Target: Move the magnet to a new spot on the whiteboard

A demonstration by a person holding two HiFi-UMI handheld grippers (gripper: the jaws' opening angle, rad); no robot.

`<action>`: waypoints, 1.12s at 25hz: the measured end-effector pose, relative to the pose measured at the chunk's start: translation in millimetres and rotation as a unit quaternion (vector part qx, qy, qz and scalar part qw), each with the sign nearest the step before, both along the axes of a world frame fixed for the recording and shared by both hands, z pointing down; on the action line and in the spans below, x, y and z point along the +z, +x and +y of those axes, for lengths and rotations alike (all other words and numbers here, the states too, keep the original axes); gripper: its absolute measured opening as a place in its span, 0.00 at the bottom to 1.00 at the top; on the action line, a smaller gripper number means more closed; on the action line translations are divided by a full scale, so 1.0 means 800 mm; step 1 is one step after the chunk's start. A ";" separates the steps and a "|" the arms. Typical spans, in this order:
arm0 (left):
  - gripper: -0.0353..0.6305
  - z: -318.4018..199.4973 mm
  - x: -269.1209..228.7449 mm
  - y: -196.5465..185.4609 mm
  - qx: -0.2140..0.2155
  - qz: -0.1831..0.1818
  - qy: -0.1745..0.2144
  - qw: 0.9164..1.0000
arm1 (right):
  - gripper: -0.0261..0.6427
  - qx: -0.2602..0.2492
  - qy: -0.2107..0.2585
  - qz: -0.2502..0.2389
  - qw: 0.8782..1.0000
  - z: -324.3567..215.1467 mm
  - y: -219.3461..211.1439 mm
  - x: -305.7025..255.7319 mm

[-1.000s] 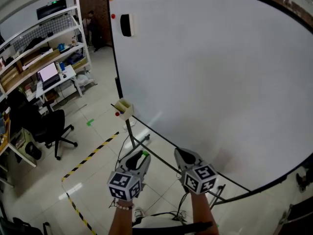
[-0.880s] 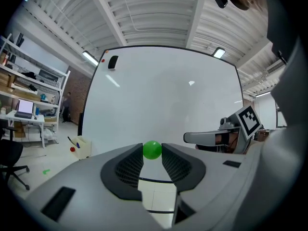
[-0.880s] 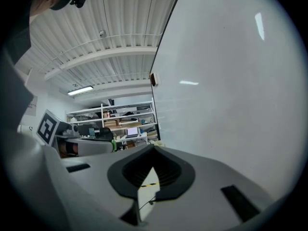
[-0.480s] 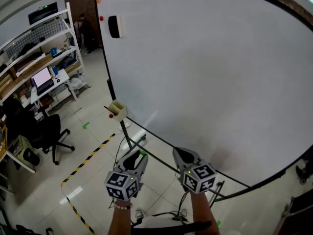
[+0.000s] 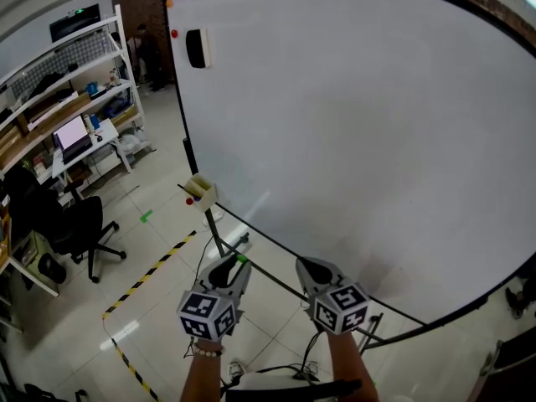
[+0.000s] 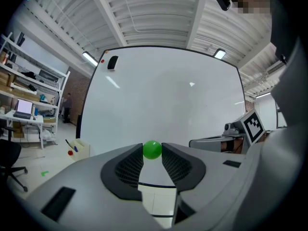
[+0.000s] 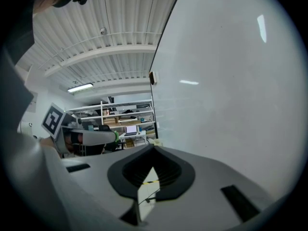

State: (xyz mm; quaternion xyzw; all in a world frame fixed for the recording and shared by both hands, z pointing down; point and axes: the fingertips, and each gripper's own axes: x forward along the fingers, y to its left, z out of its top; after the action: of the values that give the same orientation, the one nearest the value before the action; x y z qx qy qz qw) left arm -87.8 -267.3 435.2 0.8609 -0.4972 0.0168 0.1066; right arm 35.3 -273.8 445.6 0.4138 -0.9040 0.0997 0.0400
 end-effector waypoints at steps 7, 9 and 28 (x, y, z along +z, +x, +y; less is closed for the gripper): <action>0.24 -0.054 -0.056 0.019 0.022 -0.035 0.036 0.999 | 0.05 0.013 0.004 -0.017 1.000 0.000 0.007 -0.008; 0.24 -0.075 -0.074 0.032 0.027 -0.047 0.049 0.997 | 0.05 0.018 0.006 -0.021 1.000 -0.002 0.014 -0.010; 0.24 -0.219 -0.141 0.143 0.069 -0.110 0.083 0.988 | 0.05 0.058 0.025 -0.024 0.998 -0.028 0.075 -0.023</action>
State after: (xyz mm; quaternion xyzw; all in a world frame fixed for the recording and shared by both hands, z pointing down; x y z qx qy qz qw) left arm 26.6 -442.2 322.7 0.8921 -0.4448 0.0770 -0.0222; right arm 94.9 -296.4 426.8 0.4643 -0.8812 0.0893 0.0016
